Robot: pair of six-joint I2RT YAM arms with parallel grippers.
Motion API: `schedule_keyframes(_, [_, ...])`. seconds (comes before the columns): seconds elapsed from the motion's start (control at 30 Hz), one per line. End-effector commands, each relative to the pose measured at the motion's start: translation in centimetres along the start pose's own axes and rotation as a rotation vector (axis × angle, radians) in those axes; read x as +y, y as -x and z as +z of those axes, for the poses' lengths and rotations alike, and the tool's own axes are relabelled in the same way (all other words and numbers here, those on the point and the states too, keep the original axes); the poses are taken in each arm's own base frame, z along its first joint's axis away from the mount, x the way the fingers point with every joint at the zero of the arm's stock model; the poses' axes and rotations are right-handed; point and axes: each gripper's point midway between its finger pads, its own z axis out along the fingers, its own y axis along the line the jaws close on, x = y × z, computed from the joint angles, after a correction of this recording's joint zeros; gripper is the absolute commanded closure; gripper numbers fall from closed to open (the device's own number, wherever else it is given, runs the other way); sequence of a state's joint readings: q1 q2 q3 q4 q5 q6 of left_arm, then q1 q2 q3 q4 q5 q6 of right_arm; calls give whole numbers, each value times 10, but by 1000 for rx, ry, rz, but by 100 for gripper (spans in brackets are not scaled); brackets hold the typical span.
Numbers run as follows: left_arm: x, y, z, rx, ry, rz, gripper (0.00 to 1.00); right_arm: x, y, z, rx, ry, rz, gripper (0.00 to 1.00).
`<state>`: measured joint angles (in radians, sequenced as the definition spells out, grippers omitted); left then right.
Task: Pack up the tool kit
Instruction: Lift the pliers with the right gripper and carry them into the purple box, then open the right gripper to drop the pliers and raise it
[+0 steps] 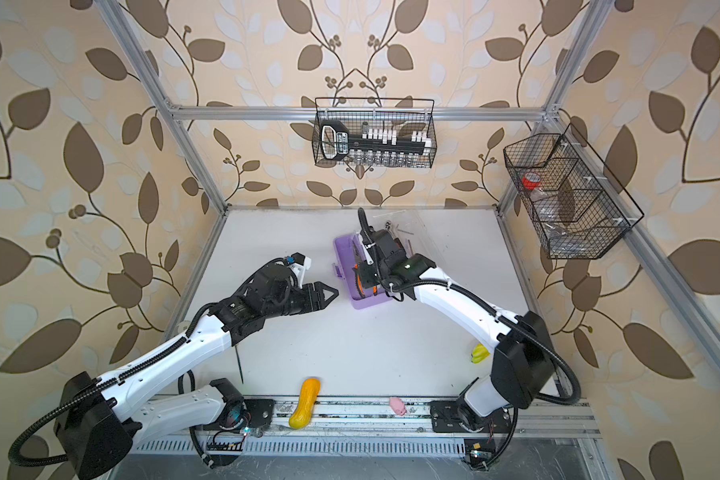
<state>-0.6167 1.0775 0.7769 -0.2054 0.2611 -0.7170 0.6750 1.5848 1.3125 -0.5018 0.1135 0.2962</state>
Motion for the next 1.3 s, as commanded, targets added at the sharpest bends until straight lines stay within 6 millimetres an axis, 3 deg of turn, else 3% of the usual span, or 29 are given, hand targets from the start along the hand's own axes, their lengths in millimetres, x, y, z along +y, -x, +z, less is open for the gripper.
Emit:
schedule_keyframes(0.0, [-17, 11, -6, -39, -36, 41, 35, -8, 27, 12, -42, -127, -64, 100])
schedule_keyframes(0.27, [5, 9, -20, -73, 72, 51, 35, -4, 26, 68, 40, -291, -182, 100])
schedule_keyframes(0.4, [24, 17, -43, -138, 203, 29, 35, -10, 20, 95, 95, -317, -186, 100])
schedule_keyframes(0.6, [40, 24, -72, -235, 288, 13, 35, -13, 12, 121, 125, -305, -174, 100])
schedule_keyframes(0.77, [48, 21, -78, -254, 311, -1, 35, -18, 6, 137, 142, -307, -168, 97])
schedule_keyframes(0.97, [51, 19, -73, -235, 324, -7, 35, -17, -8, 152, 176, -302, -172, 81])
schedule_keyframes(1.13, [50, 19, -67, -210, 328, -1, 34, -15, -10, 151, 178, -285, -159, 73])
schedule_keyframes(1.27, [51, 18, -62, -194, 334, -5, 34, -12, -7, 148, 172, -272, -153, 73])
